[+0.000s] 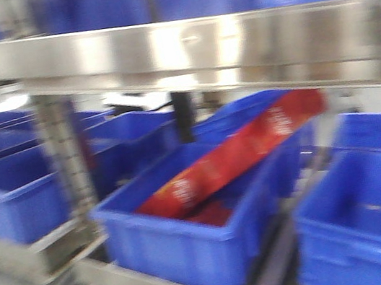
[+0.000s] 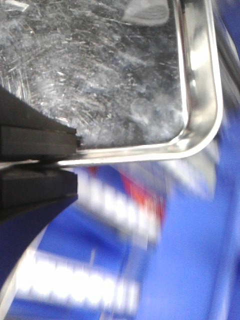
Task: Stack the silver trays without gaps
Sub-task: 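Carry the tray with both grippers while the base drives away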
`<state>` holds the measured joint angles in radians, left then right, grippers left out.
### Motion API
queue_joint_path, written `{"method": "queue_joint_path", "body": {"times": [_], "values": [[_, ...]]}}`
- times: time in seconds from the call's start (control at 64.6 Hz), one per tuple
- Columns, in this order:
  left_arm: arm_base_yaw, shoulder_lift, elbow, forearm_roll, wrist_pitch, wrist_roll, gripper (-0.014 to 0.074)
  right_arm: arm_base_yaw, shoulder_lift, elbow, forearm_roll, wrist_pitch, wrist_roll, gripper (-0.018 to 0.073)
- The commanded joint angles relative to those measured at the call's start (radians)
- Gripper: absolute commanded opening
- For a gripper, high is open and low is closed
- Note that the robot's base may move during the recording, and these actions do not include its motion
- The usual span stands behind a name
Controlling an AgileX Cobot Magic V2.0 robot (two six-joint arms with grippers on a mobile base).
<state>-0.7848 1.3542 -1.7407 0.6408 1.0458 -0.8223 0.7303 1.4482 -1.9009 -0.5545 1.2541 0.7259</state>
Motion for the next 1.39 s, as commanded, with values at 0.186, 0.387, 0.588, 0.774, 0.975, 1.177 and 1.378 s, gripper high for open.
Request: {"method": "queue_joint_path", "body": {"times": [0.186,0.387,0.588,0.774,0.975,1.177,1.378], "values": [[-0.008,-0.005,-0.010,0.022,-0.025,-0.001,-0.0016,0.001,-0.013,-0.010,-0.026,-0.033,-0.003,-0.0001],[-0.008,-0.005,-0.010,0.022,-0.025,-0.001,-0.0016,0.001,-0.013,-0.010,-0.026,-0.033,-0.003,-0.0001],[-0.008,-0.005,-0.010,0.022,-0.025,-0.001,-0.0016,0.001,-0.013,-0.010,-0.026,-0.033,-0.003,-0.0001],[-0.008,-0.005,-0.010,0.022,-0.025,-0.001,-0.0016,0.001,-0.013,-0.010,-0.026,-0.033,-0.003,-0.0001],[-0.008,-0.005,-0.010,0.022,-0.025,-0.001,-0.0016,0.001,-0.013,-0.010,-0.026,-0.033,-0.003,-0.0001],[-0.008,-0.005,-0.010,0.022,-0.025,-0.001,-0.0016,0.001,-0.013,-0.010,-0.026,-0.033,-0.003,-0.0001],[-0.008,-0.005,-0.010,0.022,-0.025,-0.001,-0.0016,0.001,-0.013,-0.010,-0.026,-0.033,-0.003,-0.0001]]}}
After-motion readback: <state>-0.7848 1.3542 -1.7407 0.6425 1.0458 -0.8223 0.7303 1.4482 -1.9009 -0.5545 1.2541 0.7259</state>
